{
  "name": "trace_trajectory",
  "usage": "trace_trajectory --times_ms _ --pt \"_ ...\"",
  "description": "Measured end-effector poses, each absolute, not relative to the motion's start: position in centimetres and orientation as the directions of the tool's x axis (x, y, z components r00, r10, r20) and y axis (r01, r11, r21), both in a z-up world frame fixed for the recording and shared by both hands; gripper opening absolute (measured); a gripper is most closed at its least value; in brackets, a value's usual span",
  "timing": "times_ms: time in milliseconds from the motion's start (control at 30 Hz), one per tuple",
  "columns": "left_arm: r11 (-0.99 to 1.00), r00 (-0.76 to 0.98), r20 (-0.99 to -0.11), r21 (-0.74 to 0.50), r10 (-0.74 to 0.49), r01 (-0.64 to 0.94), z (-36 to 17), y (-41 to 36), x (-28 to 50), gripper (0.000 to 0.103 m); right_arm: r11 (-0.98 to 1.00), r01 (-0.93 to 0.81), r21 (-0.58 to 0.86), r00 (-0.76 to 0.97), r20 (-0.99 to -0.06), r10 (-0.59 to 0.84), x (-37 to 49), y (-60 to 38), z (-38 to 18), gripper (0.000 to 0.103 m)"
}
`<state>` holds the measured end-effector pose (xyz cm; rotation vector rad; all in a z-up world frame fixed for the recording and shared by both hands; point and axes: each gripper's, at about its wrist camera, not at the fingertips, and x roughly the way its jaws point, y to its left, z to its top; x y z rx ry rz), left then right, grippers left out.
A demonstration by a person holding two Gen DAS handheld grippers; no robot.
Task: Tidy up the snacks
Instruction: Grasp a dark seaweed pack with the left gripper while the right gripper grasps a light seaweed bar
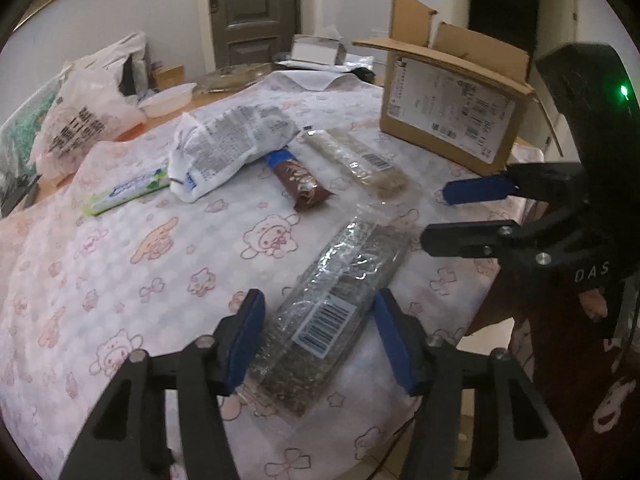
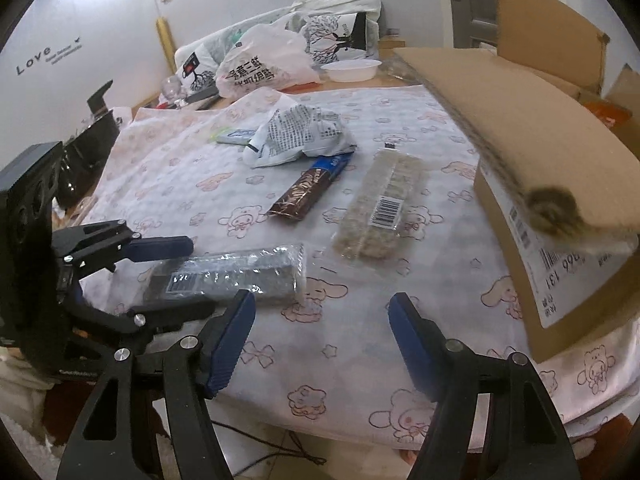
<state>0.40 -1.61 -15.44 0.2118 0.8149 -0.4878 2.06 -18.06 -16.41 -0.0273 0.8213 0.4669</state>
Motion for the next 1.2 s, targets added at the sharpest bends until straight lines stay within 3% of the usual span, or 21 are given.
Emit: trace_trajectory --times_ms 200,500,600,667,767,1100,1200 --pt "0.927 0.618 -0.746 0.002 -0.248 0.376 -15.3 0.2 -0.2 0.046 0.920 -0.371 0.126 0.626 -0.698 0.348 1.8 -17.8 -16.0 0.066" --pt "0.987 0.678 -0.717 -0.130 -0.162 0.098 -15.4 5.0 1.1 0.042 0.977 -0.211 0.008 0.721 -0.674 0.161 5.1 -16.2 -16.7 0.061" --pt "0.989 0.684 -0.715 -0.115 -0.144 0.088 -15.6 4.9 1.7 0.042 0.980 -0.196 -0.027 0.725 -0.677 0.127 6.3 -15.6 -17.3 0.054" --pt "0.990 0.685 -0.715 -0.104 -0.138 0.090 -15.7 4.7 1.9 0.042 0.982 -0.183 -0.041 0.732 -0.672 0.109 6.7 -15.5 -17.3 0.041" --pt "0.991 0.685 -0.715 -0.097 -0.137 0.097 -15.7 4.6 2.2 0.042 0.975 -0.213 -0.067 0.735 -0.668 0.114 6.2 -15.2 -17.2 0.038" --pt "0.984 0.658 -0.736 -0.068 -0.159 0.163 -15.7 4.3 3.8 0.046 0.944 -0.330 0.028 0.643 -0.725 0.246 0.1 -18.0 -16.7 0.039" --pt "0.987 0.654 -0.744 -0.049 -0.139 0.154 -15.7 3.7 3.5 0.039 0.952 -0.304 0.033 0.661 -0.712 0.236 0.1 -18.7 -16.8 0.041"
